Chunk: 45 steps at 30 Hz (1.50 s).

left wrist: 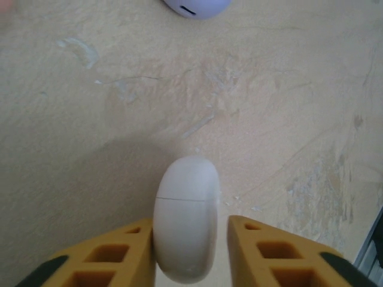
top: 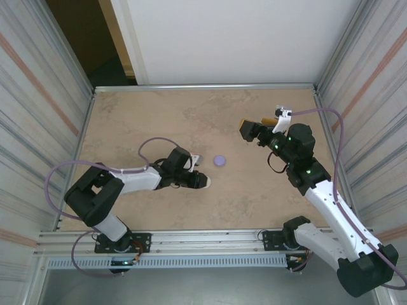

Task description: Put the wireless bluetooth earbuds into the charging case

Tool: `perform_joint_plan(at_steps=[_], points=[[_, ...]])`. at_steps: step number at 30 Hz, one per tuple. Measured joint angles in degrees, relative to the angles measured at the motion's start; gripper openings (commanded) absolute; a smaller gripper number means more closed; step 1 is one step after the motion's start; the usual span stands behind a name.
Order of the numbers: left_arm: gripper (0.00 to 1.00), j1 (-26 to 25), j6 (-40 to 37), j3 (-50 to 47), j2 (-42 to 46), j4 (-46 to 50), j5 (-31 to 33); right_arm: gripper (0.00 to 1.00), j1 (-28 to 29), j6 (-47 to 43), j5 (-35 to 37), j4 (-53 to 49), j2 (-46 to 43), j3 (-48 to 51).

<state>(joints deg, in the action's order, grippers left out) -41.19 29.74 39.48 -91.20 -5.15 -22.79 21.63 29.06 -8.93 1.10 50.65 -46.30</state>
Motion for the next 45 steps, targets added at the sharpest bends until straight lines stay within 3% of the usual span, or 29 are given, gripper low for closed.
perform_joint_plan(at_steps=[9,18,30,34,41,45], points=[[0.55,0.0,0.0,-2.4,3.0,0.6,3.1,0.99,0.0,-1.2,0.9,-3.2,-0.4,-1.8],[0.69,0.4,-2.4,-4.5,20.2,0.6,9.8,0.99,-0.7,-4.3,5.8,-11.2,-6.9,-1.9],[0.91,1.9,-14.9,-5.8,43.7,1.5,31.1,0.99,-3.3,-10.5,17.1,-14.9,-21.2,9.8],[0.99,4.8,-17.8,-8.8,47.6,1.0,36.9,0.99,-5.0,-13.0,18.5,-15.1,-21.6,12.3],[0.99,15.5,-19.5,-14.3,49.6,-3.0,43.8,0.99,-8.8,-19.8,19.8,-8.0,-20.6,19.2],[0.99,20.2,-20.0,-16.2,46.9,-8.0,46.1,0.99,-13.7,-21.2,18.7,-0.9,-15.8,23.6]])
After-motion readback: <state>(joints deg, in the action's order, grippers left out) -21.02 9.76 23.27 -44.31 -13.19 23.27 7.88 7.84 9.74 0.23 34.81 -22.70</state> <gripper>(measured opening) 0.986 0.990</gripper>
